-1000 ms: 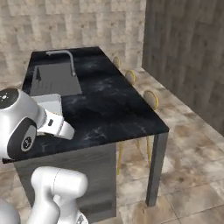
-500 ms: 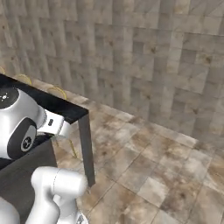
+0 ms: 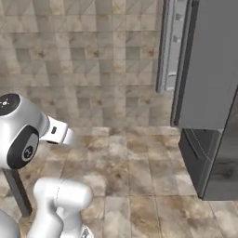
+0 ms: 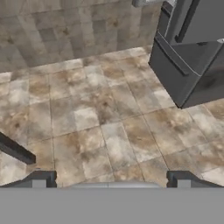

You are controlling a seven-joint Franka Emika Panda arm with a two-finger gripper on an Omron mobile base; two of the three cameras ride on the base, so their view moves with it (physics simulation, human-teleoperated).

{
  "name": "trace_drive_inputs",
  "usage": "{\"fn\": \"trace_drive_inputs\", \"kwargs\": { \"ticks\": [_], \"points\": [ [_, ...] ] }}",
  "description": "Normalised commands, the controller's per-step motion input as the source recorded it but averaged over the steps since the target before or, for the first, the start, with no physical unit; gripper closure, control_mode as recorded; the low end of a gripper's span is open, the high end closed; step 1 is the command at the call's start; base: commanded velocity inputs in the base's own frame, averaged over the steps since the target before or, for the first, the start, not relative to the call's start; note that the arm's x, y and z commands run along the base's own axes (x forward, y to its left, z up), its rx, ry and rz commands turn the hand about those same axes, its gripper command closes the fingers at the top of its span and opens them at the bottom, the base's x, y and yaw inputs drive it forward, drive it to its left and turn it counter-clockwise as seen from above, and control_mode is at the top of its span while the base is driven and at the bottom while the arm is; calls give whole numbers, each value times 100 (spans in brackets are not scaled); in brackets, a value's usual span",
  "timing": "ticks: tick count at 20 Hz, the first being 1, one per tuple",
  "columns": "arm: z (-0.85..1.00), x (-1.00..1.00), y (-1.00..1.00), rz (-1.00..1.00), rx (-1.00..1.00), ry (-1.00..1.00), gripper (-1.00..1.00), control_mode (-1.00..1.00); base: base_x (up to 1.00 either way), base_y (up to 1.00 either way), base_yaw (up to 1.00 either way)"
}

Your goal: Pick the mango and apple from the fridge and place them inside the tupperware on the counter.

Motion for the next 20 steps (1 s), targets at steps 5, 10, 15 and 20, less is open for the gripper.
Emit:
{"fn": "trace_drive_inputs", "kwargs": {
  "ticks": [5, 10, 15, 20],
  "points": [
    [0, 0, 0, 0, 0, 0, -100, 100, 78, 7, -54],
    [0, 0, 0, 0, 0, 0, -100, 100, 99, 23, -47],
    [0, 0, 0, 0, 0, 0, -100, 100, 100, 37, -46],
    [0, 0, 0, 0, 0, 0, -100, 100, 90, 52, -41]
  ]
}}
